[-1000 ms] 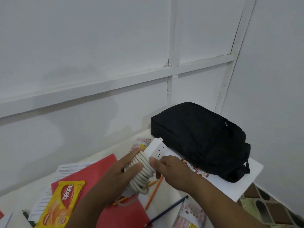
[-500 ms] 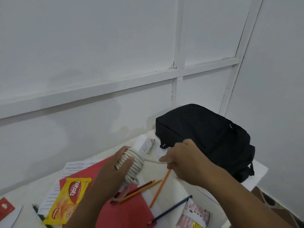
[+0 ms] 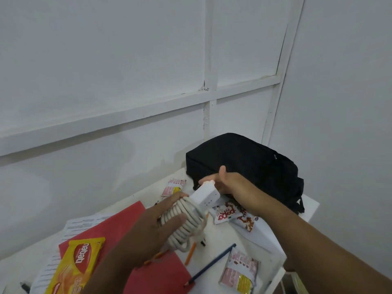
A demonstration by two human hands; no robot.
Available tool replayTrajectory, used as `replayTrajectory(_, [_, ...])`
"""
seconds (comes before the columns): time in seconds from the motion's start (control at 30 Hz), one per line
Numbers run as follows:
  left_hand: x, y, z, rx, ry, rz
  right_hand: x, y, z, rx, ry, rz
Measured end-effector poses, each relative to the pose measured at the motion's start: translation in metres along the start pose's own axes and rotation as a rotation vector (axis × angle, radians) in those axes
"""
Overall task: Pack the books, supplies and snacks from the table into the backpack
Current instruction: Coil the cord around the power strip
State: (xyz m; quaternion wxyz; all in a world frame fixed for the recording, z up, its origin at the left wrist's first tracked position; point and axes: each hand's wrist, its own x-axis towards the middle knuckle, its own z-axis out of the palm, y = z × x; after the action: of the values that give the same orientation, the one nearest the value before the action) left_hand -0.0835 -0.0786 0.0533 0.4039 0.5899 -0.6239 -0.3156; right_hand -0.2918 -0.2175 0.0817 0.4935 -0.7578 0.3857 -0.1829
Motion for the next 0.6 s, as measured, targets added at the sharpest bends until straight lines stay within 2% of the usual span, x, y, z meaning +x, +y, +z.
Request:
replayTrajectory(0.07, [-0.001,0.000,-0.006,-0.077,0.029,0.016,-0.006,0.016,0.012,0.122,-0.050,0.073])
replayTrajectory(0.17, [-0.001,0.001,-0.014,-0.162,0.040,0.082,-0.011,0.032,0.033,0.149,-0.045,-0.100])
replayTrajectory(0.33, [-0.007,0.004,-0.024,-0.221,0.055,0.136,0.001,0.032,0.063,-0.199,0.117,-0.272])
replayTrajectory(0.4, [-0.010,0.004,-0.027,-0.241,0.070,0.135,0.006,0.034,0.069,-0.197,0.153,-0.259])
replayTrajectory(0.5, [-0.013,-0.003,-0.035,-0.235,0.138,0.102,0.004,0.039,0.072,-0.167,0.111,-0.213])
replayTrajectory(0.6, [-0.018,-0.014,-0.043,-0.207,0.205,0.051,-0.004,0.045,0.074,-0.247,0.093,-0.155])
